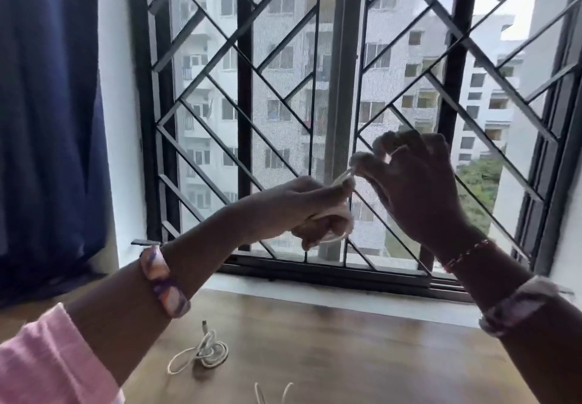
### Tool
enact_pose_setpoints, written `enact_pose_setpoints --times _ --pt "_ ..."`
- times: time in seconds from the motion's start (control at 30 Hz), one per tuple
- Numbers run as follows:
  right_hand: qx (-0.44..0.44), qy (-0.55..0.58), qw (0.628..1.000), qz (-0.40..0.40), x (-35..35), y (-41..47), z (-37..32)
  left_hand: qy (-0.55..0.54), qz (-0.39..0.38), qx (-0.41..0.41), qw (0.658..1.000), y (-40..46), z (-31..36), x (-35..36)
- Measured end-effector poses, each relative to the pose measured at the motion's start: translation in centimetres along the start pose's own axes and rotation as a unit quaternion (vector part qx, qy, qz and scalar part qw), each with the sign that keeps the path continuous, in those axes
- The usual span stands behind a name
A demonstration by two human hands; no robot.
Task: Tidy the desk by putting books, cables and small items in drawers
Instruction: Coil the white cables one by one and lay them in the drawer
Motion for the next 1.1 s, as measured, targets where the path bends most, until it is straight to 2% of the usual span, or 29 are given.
enact_pose_setpoints --times 0.07,0.13,0.17,0.2,0.23,0.3,0.37,0.4,0.47,0.53,0.57,0.6,0.67,0.77,0.8,0.87,0.97,1.0,1.1 --pt "0.037 0.035 0.999 0.01 -0.3 -0.1 -1.2 -0.104 0.004 0.093 0.99 -0.7 1.9 1.1" --pt "0.084 0.14 0.986 -0.016 -0.5 -0.1 -2.6 -0.177 0.058 0.158 0.97 -1.3 2.8 0.7" --pt "0.106 0.245 0.963 -0.049 -0.2 -0.1 -3.1 -0.198 0.093 0.178 0.959 -1.7 2.8 0.2" --pt "0.124 0.369 0.917 -0.092 0.4 -0.1 -3.8 -0.208 0.137 0.186 0.95 -2.3 2.7 -0.3" --pt "0.135 0.498 0.845 -0.14 1.0 -0.2 -4.9 -0.215 0.181 0.183 0.942 -3.1 2.2 -0.8" --pt "0.144 0.697 0.665 -0.226 1.7 -0.7 -8.0 -0.219 0.241 0.174 0.929 -5.0 1.1 -1.3" --pt "0.147 0.814 0.498 -0.26 1.8 -1.5 -10.9 -0.214 0.276 0.161 0.923 -7.1 0.1 -1.0" --pt "0.152 0.851 0.428 -0.263 1.8 -1.8 -12.2 -0.208 0.292 0.153 0.921 -8.4 -0.4 -0.6" --pt "0.154 0.896 0.321 -0.266 1.9 -2.2 -14.4 -0.185 0.354 0.117 0.909 -11.1 -1.6 -0.1" --pt "0.133 0.916 0.249 -0.285 1.6 -2.5 -17.1 -0.172 0.438 0.063 0.88 -14.4 -3.2 0.4" --pt "0.109 0.915 0.246 -0.3 1.2 -2.8 -18.4 -0.183 0.471 0.036 0.862 -16.2 -3.9 1.0" --pt "0.075 0.909 0.262 -0.316 0.8 -3.1 -19.9 -0.203 0.488 0.012 0.849 -17.7 -4.4 1.7" --pt "0.006 0.893 0.296 -0.339 -0.2 -3.9 -22.5 -0.235 0.476 -0.014 0.848 -19.7 -4.7 3.6" --pt "-0.048 0.886 0.287 -0.361 -2.3 -5.5 -25.6 -0.211 0.504 -0.065 0.835 -23.4 -4.2 6.5" --pt "-0.046 0.881 0.305 -0.36 -2.6 -5.9 -26.2 -0.176 0.509 -0.087 0.838 -24.6 -4.0 7.4" --pt "-0.035 0.851 0.374 -0.367 -2.9 -7.1 -27.6 -0.098 0.513 -0.135 0.842 -26.8 -3.3 9.7" --pt "-0.026 0.804 0.461 -0.375 -3.8 -9.7 -29.2 -0.058 0.534 -0.191 0.822 -29.7 -2.6 13.2" --pt "-0.024 0.793 0.477 -0.379 -4.3 -10.7 -29.6 -0.055 0.539 -0.211 0.814 -30.3 -2.5 14.6" --pt "-0.017 0.787 0.475 -0.394 -6.6 -13.8 -30.0 -0.085 0.569 -0.23 0.785 -31.2 -2.5 19.3"
Point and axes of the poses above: each hand's wrist, its own y-axis towards the middle knuckle, its own x-axis out of the palm, z = x × y, the point moved 7 cm from there along y, towards the middle knuckle, and after that the axes turned 13 degrees about -z, right-handed, at the moved point
